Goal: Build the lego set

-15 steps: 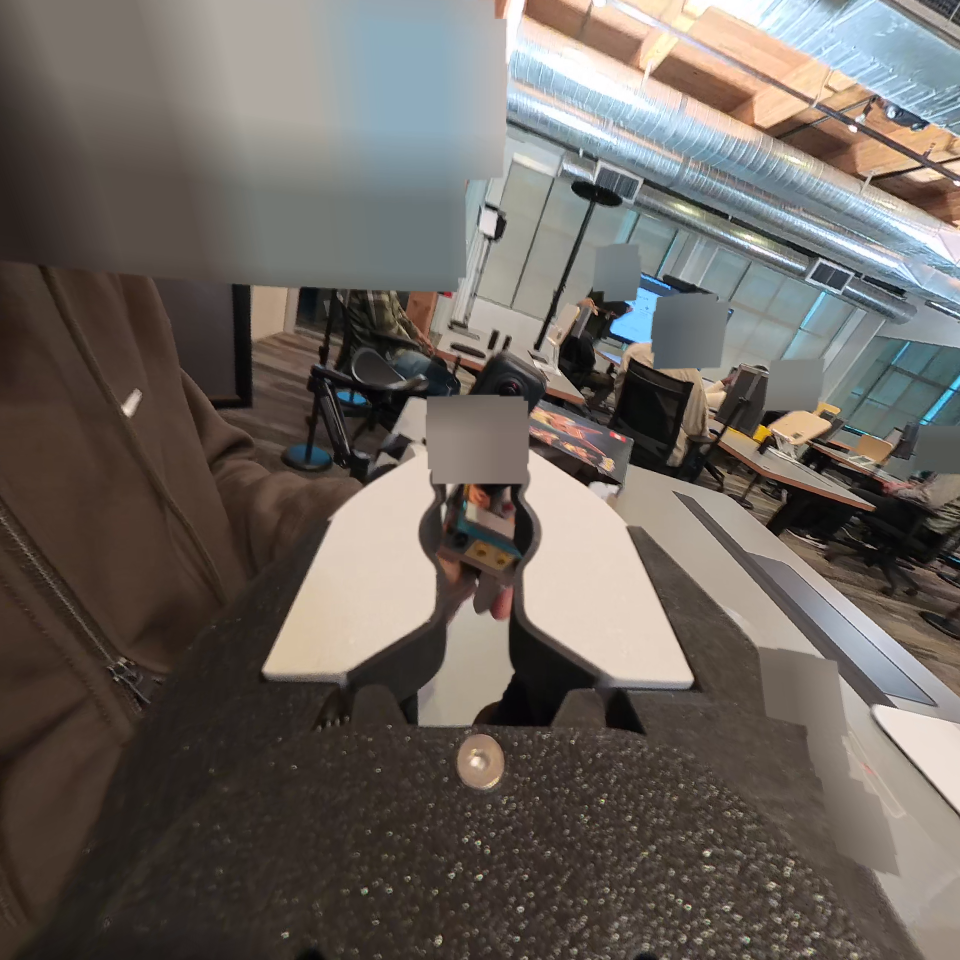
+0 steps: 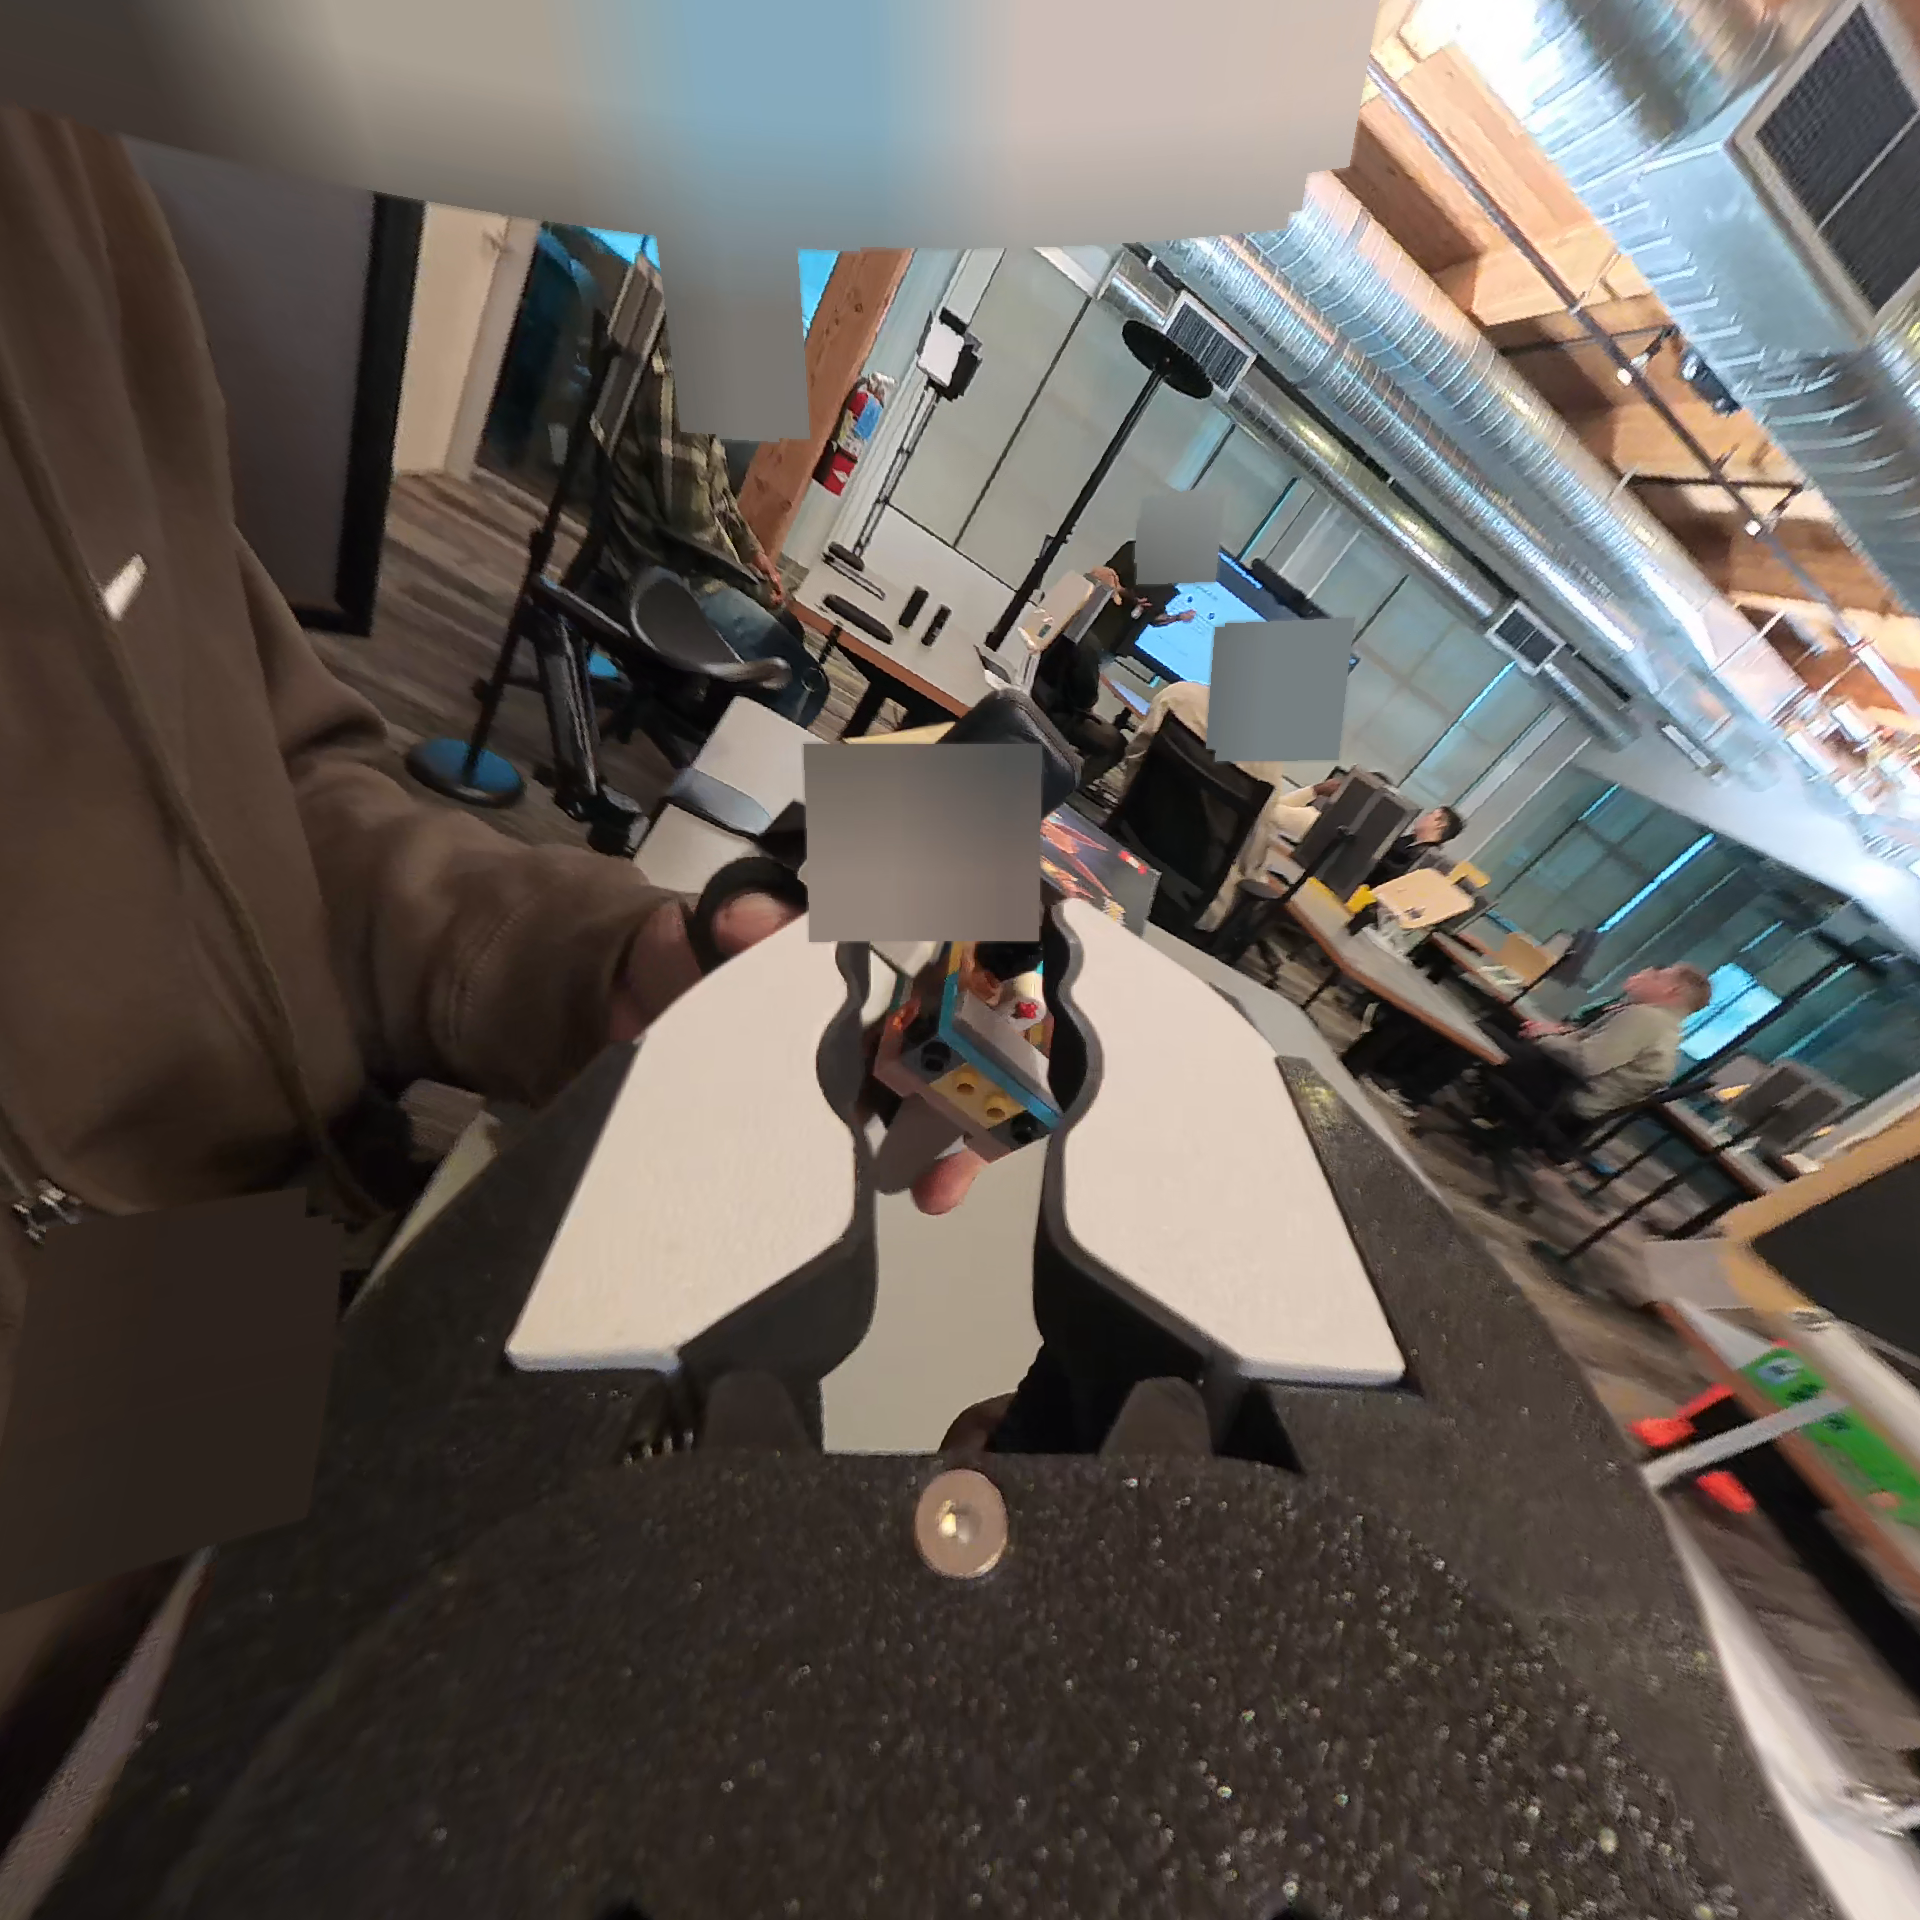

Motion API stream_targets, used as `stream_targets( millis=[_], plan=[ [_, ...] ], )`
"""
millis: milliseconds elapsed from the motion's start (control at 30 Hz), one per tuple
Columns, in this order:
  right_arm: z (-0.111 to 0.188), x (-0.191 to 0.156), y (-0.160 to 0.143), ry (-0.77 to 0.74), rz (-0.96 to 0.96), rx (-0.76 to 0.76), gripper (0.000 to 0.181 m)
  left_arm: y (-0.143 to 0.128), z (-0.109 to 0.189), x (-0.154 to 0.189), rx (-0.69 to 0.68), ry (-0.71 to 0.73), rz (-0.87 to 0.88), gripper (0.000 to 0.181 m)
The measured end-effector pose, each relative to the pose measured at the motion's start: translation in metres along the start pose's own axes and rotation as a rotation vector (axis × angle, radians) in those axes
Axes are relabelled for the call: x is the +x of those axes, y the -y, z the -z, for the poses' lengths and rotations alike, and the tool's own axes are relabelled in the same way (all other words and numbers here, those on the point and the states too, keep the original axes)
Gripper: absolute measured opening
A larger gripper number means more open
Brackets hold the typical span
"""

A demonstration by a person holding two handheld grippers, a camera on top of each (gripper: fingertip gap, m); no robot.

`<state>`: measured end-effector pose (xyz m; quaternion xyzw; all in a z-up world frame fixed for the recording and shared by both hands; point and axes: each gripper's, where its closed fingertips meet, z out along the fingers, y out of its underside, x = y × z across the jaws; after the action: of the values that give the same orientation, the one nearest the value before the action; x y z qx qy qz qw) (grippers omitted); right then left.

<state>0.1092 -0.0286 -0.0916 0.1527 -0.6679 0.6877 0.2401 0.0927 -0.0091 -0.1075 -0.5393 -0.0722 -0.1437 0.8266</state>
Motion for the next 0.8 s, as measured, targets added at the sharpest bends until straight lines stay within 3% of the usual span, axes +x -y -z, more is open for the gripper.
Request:
stream_targets(
  millis=[300,800],
  plan=[
    [-0.003,-0.003,-0.004,0.001,0.097,-0.043,0.037,0.000,0.000,0.004,0.010,-0.055,0.063,0.037],
    [-0.008,0.004,-0.012,-0.149,0.407,-0.130,0.035,0.004,0.002,-0.001,0.051,-0.060,0.150,0.036]
  ],
)
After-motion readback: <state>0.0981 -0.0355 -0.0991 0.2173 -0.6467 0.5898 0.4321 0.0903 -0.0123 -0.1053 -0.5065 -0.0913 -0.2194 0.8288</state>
